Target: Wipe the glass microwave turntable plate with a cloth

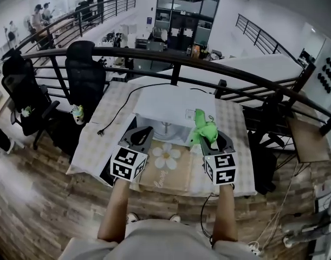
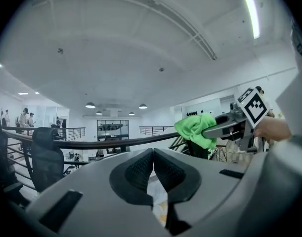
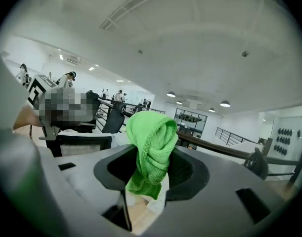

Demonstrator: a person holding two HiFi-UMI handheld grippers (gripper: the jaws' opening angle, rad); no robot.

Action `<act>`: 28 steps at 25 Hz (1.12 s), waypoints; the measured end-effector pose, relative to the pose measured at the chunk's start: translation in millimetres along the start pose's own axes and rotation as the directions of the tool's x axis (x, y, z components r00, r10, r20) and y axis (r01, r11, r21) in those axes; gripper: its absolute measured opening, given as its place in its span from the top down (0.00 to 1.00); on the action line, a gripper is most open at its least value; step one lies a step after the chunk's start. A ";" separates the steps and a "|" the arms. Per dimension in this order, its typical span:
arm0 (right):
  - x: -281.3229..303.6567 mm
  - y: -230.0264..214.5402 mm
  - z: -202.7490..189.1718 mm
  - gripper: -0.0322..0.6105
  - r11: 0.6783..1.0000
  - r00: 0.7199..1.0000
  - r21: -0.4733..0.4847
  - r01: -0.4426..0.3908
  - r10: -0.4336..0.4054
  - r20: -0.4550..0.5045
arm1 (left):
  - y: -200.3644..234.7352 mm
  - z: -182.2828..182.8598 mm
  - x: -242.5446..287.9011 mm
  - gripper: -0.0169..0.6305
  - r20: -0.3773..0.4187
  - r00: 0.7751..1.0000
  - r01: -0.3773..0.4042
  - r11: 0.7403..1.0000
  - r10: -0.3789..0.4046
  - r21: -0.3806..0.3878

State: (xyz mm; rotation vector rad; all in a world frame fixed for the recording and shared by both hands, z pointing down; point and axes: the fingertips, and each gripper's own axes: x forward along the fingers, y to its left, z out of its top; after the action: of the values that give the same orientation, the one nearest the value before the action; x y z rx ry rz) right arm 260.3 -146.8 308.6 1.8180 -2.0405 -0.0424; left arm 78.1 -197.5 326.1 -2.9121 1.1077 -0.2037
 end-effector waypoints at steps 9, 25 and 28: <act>-35.6 -9.8 24.2 0.67 0.999 0.997 -0.008 0.050 -0.049 0.066 | -4.8 40.3 -12.1 0.94 0.063 0.997 0.027 0.994 -0.033 0.103; -27.7 0.7 27.4 0.68 0.998 0.997 -0.029 0.049 -0.047 0.062 | -2.6 47.2 -6.3 0.94 0.058 0.997 0.045 0.990 -0.054 0.136; -24.9 0.8 22.5 0.68 0.998 0.997 -0.028 0.052 -0.050 0.051 | -2.3 43.9 -5.5 0.94 0.048 0.997 0.049 0.989 -0.056 0.137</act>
State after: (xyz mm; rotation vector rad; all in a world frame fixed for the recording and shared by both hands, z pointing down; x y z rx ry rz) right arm 254.1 -128.2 281.3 1.8687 -2.0160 -0.1327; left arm 81.2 -193.3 282.2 -2.8116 0.9703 -0.1944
